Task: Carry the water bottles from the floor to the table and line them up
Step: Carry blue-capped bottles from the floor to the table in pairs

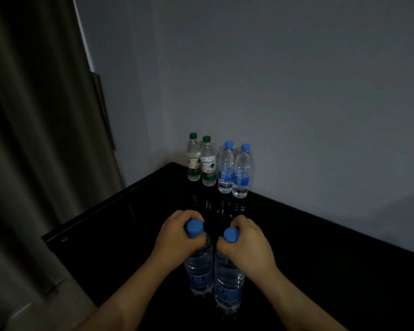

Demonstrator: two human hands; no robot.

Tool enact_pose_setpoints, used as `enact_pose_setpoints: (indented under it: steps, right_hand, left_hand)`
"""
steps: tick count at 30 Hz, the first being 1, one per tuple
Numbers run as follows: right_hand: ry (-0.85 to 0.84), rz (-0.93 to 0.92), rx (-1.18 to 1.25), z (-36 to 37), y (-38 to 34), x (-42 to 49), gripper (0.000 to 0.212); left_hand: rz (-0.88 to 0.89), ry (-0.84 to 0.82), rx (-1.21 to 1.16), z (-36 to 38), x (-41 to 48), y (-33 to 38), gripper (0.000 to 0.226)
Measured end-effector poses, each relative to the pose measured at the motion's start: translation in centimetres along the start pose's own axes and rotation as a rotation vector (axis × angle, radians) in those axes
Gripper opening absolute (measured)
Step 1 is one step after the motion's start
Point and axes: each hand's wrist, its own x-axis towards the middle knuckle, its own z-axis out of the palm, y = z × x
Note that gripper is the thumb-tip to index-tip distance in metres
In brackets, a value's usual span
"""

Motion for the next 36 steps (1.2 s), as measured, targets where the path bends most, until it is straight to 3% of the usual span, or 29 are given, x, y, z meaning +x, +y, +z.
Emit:
enact_pose_setpoints:
  steps: [7, 16, 19, 22, 26, 31, 36]
  right_hand:
    - [-0.041, 0.132, 0.27, 0.2, 0.6, 1.3, 0.025]
    - [0.207, 0.349, 0.484, -0.5, 2.1, 2.7, 0.016]
    - [0.153, 0.365, 0.615, -0.1, 2.3, 3.1, 0.018]
    - [0.062, 0.334, 0.725, 0.4, 2.4, 3.4, 0.02]
    - [0.018, 0.368, 0.724, 1.0, 2.7, 4.6, 0.016]
    - [0.192, 0.467, 0.744, 1.4, 3.8, 6.5, 0.022]
    - [0.351, 0.441, 0.609, 0.6, 4.6, 9.2, 0.019]
  left_hand:
    - [-0.223, -0.056, -0.228, 1.4, 1.2, -0.5, 0.023]
    - [-0.343, 0.035, -0.389, 2.8, 3.9, -0.8, 0.025]
    - [-0.389, -0.045, -0.484, 2.7, 4.8, -1.3, 0.037]
    - [-0.425, -0.19, -0.516, 2.3, 5.8, -2.1, 0.017]
    - [-0.444, -0.23, -0.531, 2.3, 7.3, -3.0, 0.016]
    - [-0.491, -0.051, -0.573, 3.9, 9.7, -3.4, 0.016]
    - [-0.403, -0.034, -0.503, 6.3, 13.0, -2.4, 0.02]
